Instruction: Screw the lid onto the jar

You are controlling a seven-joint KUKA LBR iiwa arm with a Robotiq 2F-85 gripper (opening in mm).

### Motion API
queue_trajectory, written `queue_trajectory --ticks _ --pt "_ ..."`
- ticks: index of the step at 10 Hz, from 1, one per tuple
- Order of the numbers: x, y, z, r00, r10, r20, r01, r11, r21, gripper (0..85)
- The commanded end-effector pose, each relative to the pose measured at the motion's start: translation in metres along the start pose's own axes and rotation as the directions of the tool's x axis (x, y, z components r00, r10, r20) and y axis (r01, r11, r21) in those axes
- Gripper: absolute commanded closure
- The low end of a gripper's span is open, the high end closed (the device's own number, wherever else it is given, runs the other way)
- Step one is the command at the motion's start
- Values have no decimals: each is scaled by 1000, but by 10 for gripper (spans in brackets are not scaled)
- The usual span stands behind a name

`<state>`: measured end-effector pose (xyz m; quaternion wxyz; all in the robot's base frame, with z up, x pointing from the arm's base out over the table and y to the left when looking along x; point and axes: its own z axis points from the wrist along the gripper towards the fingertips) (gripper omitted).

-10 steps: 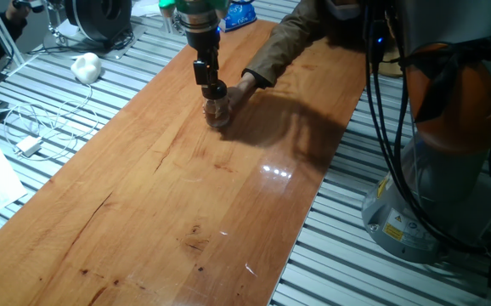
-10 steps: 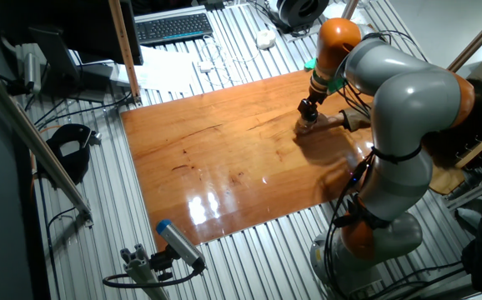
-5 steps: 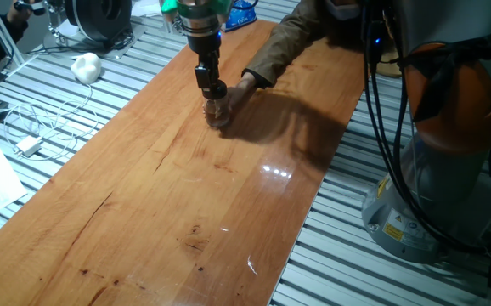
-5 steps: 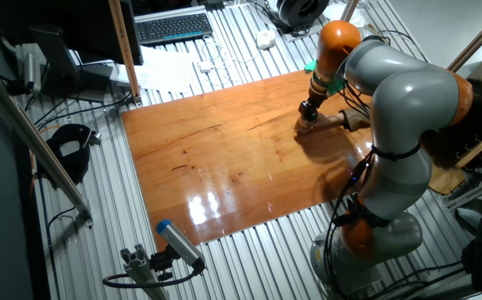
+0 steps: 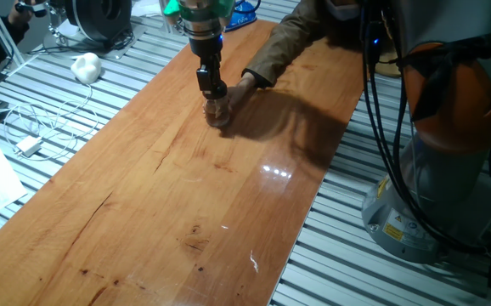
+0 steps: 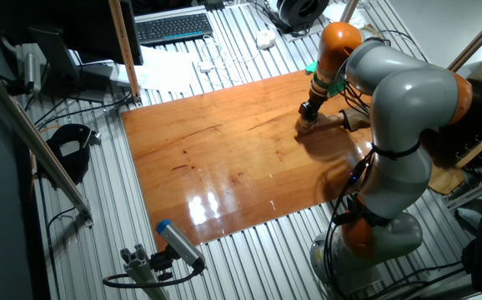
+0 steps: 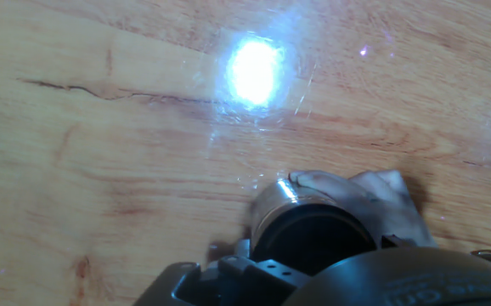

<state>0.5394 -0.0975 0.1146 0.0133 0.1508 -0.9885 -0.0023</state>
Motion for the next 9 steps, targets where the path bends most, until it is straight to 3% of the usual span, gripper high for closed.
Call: queue_trajectory --ticks 1,9 --pt "0 0 0 1000 0 -1 0 1000 -1 170" --pt "2 5 1 1000 1 -6 -1 1000 -8 170"
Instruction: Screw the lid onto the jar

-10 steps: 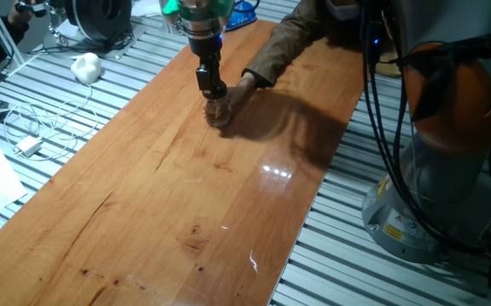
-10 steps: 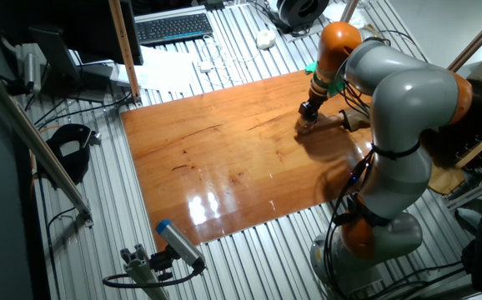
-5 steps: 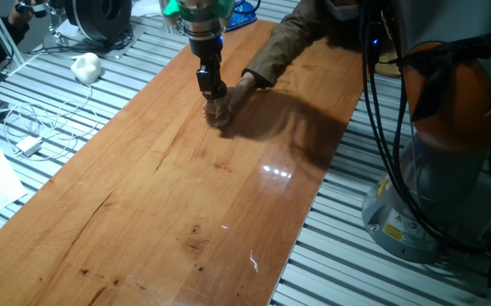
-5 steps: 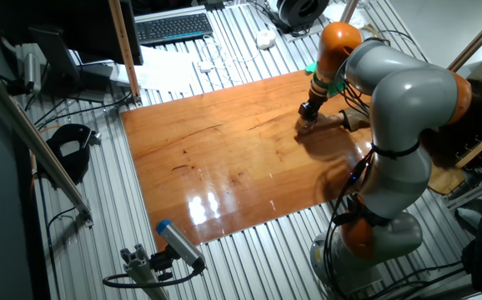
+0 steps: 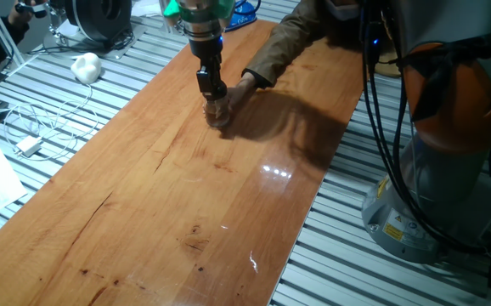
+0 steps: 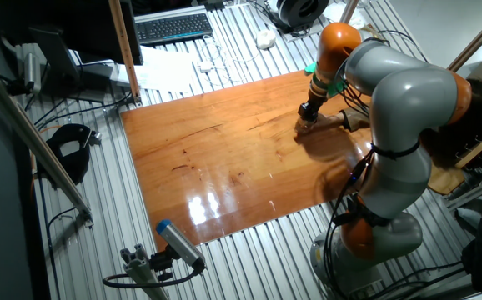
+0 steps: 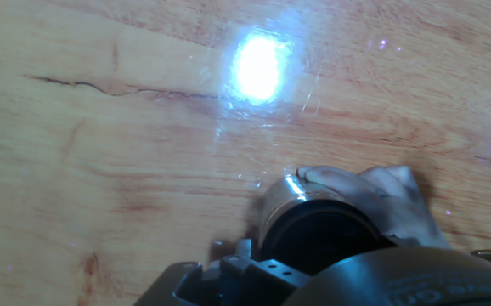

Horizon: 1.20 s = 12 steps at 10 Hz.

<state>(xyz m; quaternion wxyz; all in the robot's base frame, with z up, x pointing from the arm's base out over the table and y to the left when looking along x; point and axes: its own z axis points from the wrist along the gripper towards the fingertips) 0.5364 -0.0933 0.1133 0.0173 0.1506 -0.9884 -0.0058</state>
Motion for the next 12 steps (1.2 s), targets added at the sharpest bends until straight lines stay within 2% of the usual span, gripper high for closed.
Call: queue_trajectory --ticks 1,2,4,5,7,8,10,12 --pt "0 0 0 1000 -2 -1 2 1000 0 170" --pt "0 0 0 1000 -7 0 7 1000 -3 340" --pt "0 0 0 1000 -16 3 16 1000 -5 340" --pt "0 0 0 1000 -16 9 16 1000 -5 510" --pt "0 0 0 1000 -16 3 16 1000 3 510" --pt "0 0 0 1000 -10 0 10 1000 7 680" --pt "0 0 0 1000 7 -19 -7 1000 30 680" --pt "0 0 1 999 25 -29 -24 999 32 680"
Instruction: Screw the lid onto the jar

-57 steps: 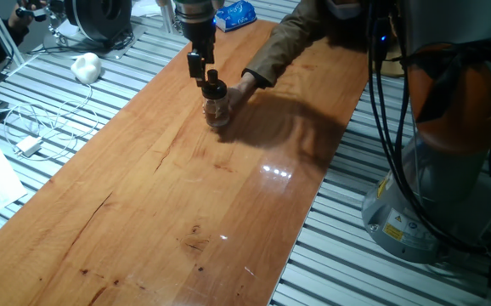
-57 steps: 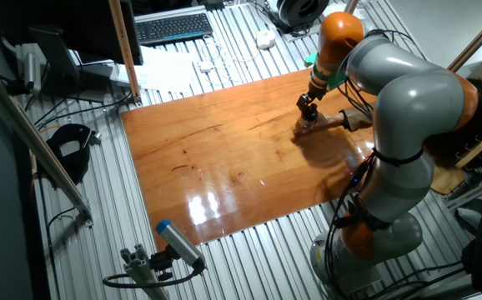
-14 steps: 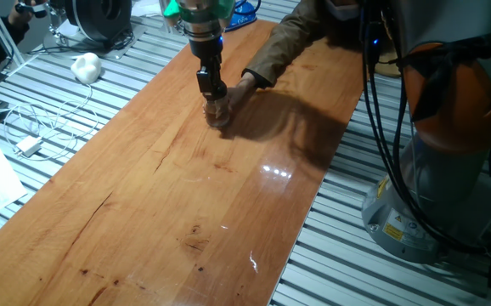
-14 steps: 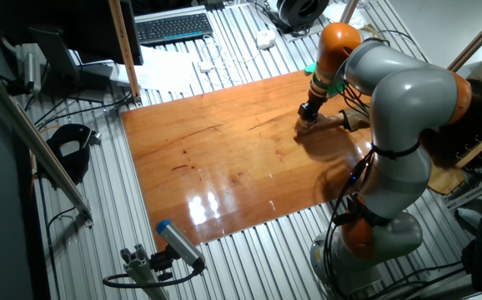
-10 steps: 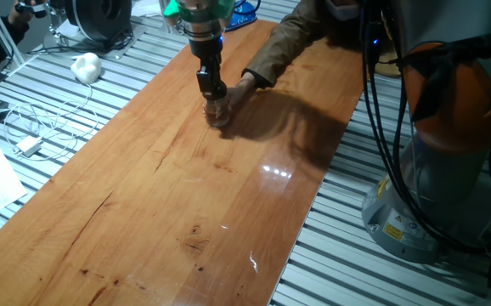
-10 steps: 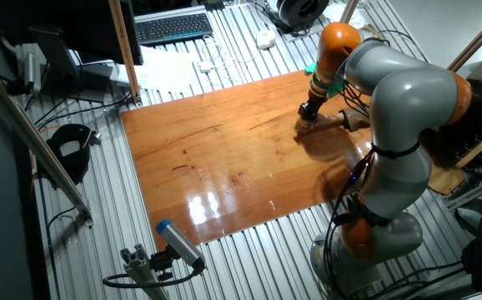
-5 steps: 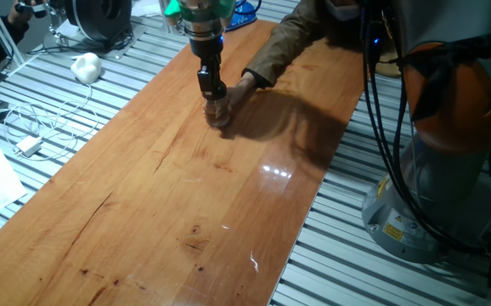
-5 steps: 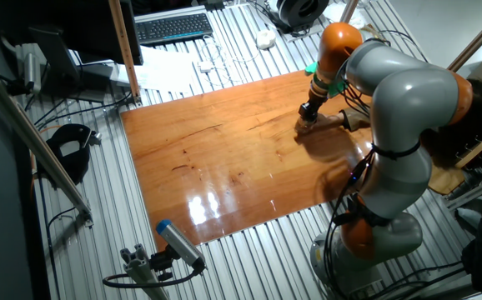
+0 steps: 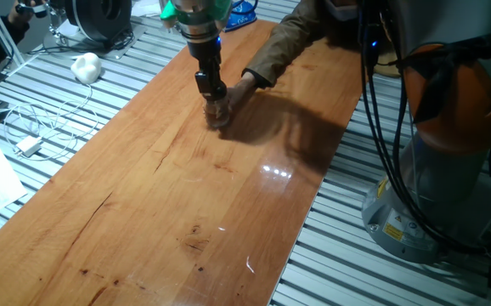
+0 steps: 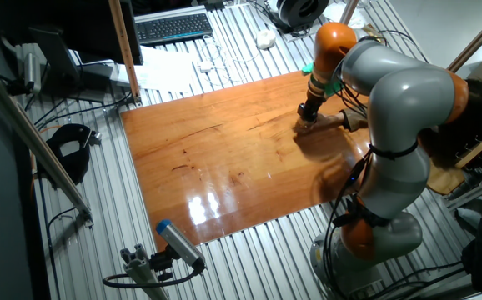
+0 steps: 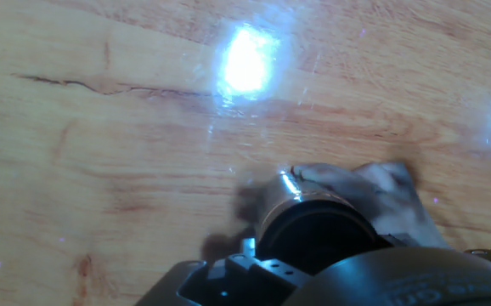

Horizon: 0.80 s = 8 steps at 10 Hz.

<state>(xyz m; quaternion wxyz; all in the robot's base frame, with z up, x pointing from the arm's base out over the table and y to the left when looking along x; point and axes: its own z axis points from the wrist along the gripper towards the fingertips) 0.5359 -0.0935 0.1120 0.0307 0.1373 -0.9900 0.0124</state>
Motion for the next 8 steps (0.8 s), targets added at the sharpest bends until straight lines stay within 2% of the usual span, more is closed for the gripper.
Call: queue_trajectory --ticks 1,4,6,8 --pt "-1 0 -1 1000 5 -2 -5 1000 0 850" --pt "0 0 0 1000 10 -9 -11 1000 -5 850" --pt "0 0 0 1000 9 -11 -9 1000 -1 850" --pt "0 0 0 998 59 -16 -59 998 13 850"
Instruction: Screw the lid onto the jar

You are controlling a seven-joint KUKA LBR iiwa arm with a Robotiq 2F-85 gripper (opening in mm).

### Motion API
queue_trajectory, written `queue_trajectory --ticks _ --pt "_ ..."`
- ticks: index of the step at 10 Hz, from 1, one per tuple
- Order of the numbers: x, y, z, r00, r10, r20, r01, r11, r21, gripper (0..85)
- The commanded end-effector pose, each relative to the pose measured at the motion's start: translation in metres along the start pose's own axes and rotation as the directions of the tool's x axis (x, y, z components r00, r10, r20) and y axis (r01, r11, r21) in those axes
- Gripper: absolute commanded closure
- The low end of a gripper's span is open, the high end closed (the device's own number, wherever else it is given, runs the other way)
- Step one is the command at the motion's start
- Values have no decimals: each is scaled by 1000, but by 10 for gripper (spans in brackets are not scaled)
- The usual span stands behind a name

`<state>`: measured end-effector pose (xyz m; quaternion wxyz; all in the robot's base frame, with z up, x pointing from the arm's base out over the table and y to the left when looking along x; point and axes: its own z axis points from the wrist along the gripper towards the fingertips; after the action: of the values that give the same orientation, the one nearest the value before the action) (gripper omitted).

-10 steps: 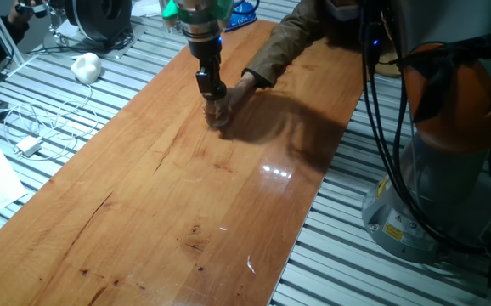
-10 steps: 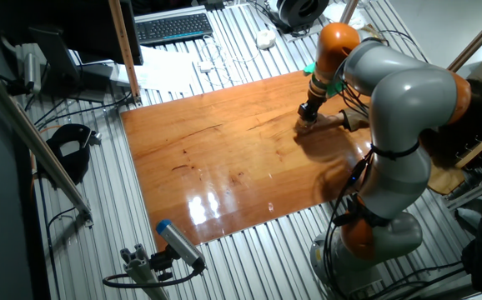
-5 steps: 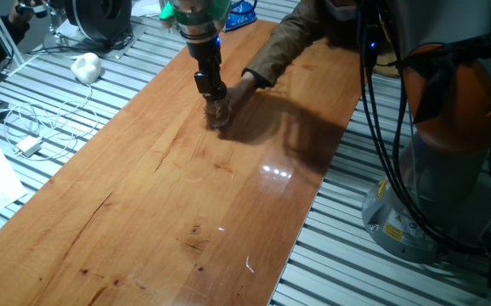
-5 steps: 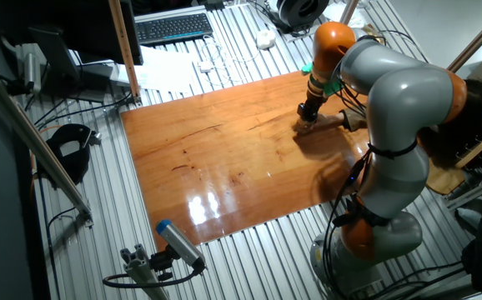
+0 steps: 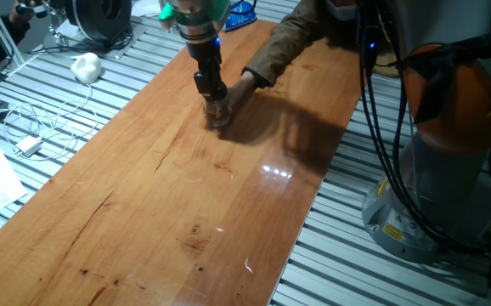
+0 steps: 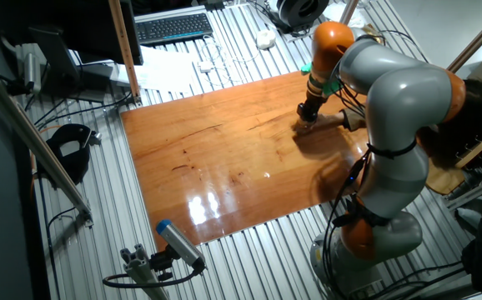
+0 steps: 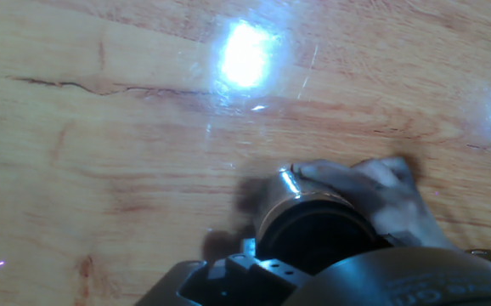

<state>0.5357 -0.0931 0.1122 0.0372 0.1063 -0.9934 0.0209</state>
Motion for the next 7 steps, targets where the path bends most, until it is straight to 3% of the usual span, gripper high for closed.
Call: queue_trajectory --ticks 1,3,4,5,7 --pt "1 0 0 999 53 -1 -53 999 1 850" --pt "4 -3 3 987 160 -4 -160 987 -17 850" --pt "5 -4 3 979 202 -2 -202 979 -19 850" --pt "6 -4 3 970 243 0 -243 970 0 850" --pt "6 -4 3 944 329 -6 -329 944 -10 850"
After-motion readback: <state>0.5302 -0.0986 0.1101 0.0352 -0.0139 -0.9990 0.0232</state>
